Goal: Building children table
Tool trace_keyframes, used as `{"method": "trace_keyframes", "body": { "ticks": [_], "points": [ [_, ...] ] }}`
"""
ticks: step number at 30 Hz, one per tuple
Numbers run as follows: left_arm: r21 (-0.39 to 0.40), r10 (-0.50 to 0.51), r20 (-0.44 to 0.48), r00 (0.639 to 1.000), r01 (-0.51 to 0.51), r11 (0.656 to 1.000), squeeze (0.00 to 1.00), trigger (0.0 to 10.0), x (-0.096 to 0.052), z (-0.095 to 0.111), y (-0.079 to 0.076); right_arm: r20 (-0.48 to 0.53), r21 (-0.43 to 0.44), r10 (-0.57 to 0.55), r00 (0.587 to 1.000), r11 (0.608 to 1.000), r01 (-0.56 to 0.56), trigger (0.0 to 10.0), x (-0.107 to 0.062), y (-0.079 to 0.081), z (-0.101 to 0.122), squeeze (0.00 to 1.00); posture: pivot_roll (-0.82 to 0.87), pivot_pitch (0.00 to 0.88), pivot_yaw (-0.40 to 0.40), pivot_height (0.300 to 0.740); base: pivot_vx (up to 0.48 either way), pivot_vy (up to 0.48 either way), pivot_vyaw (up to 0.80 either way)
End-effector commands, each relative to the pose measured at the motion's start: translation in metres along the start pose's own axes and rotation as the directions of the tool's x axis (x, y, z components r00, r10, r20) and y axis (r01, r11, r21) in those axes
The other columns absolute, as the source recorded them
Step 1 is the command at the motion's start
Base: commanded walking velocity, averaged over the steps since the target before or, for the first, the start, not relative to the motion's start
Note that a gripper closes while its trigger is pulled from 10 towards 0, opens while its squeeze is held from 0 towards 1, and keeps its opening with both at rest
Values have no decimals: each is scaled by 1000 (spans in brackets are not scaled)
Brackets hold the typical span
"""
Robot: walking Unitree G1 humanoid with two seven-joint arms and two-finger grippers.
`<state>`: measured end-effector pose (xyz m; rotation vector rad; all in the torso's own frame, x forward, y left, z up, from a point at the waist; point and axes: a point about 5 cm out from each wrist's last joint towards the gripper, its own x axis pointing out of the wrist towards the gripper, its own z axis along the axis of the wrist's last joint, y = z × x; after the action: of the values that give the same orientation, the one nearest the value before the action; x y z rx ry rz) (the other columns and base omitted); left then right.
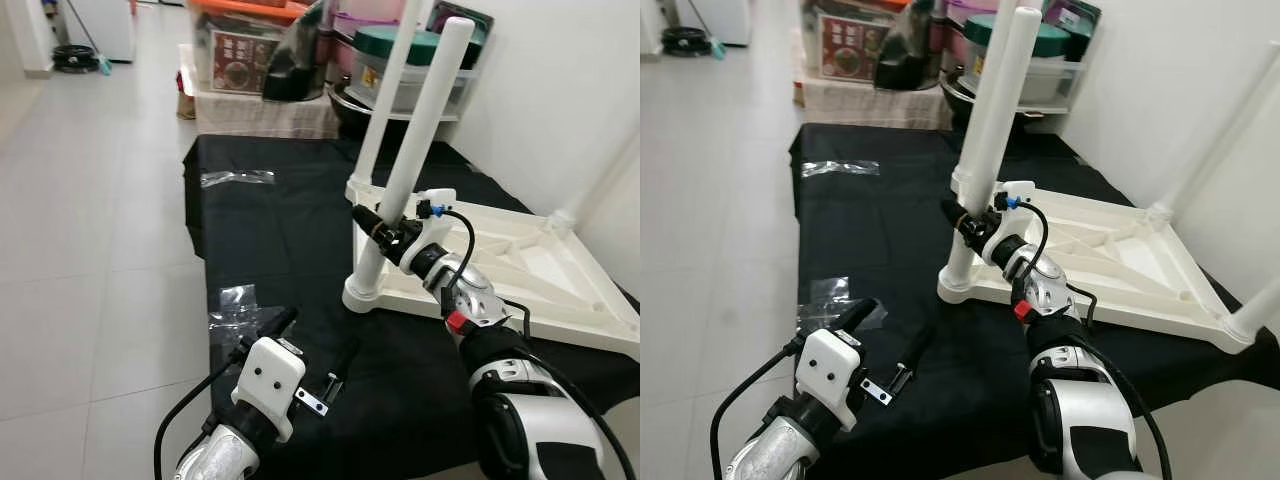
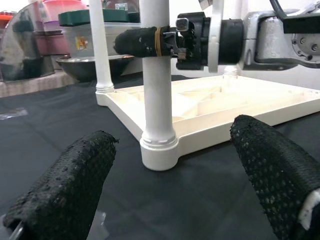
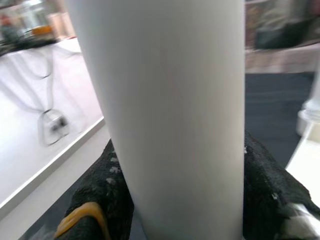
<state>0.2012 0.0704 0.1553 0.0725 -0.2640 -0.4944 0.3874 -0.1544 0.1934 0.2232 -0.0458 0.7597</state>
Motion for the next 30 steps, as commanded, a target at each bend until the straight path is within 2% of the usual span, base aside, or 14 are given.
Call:
{"method": "trace_keyframes", "body": {
  "ticks": [1,7,12,13,15,19,22,24,25,26,27,28,29,30],
  "points": [
    [-7,-11,-22,1000,11,1000,0,10000,0,-4,-3,-71,63,247,966,968,-243,10000,6,19,-11,0,110,38,-148,740,0,0,0],
    [-11,-9,-20,1000,9,1000,0,10000,0,-3,-4,-47,121,475,879,876,-467,10000,13,35,-7,0,113,43,-153,740,0,0,0],
    [-12,-10,-20,1000,10,1000,0,10000,0,-3,-4,-51,109,517,855,853,-510,10000,18,42,-6,0,111,44,-152,740,0,0,0],
    [-13,-10,-21,1000,10,1000,0,10000,0,-3,-4,-69,101,493,867,868,-486,0,22,43,-7,0,111,45,-151,740,0,0,0],
    [-14,-9,-22,1000,9,1000,0,10000,0,-3,-4,-82,99,479,874,876,-472,0,25,44,-8,0,111,45,-151,740,0,0,0],
    [-13,-9,-23,1000,9,1000,0,10000,-1,-4,-4,-32,10,268,963,963,-268,0,33,36,-2,0,109,44,-151,740,0,0,0],
    [-13,-9,-23,1000,9,1000,0,10000,-1,-4,-4,-20,1,237,971,972,-237,0,33,34,0,0,109,44,-151,740,0,0,0],
    [-13,-9,-24,1000,9,1000,0,10000,-1,-4,-4,-6,2,126,992,992,-126,0,34,28,2,0,105,44,-145,740,0,0,0],
    [-13,-9,-24,1000,9,1000,0,10000,-1,-4,-4,-6,2,126,992,992,-126,0,34,28,2,0,105,44,-145,740,0,0,0],
    [-13,-10,-26,1000,10,1000,0,10000,-1,-4,-4,2,-23,1,1000,1000,-1,0,34,22,2,0,105,43,-146,740,0,0,0],
    [-12,-11,-27,1000,11,1000,0,10000,-1,-5,-3,2,-47,-173,985,984,173,0,31,13,-1,0,106,41,-144,740,0,0,0],
    [-12,-11,-27,1000,11,1000,0,10000,-1,-5,-3,2,-47,-173,985,984,173,0,31,13,-1,0,106,41,-144,740,0,0,0],
    [-12,-12,-28,1000,12,1000,0,10000,-1,-5,-3,5,-64,-282,959,957,281,0,29,7,-2,0,106,41,-144,740,0,0,0],
    [-12,-13,-30,999,13,1000,0,10000,-1,-5,-3,-8,-84,-450,893,890,448,0,22,-3,-7,0,100,39,-139,740,0,0,0]
  ]
}}
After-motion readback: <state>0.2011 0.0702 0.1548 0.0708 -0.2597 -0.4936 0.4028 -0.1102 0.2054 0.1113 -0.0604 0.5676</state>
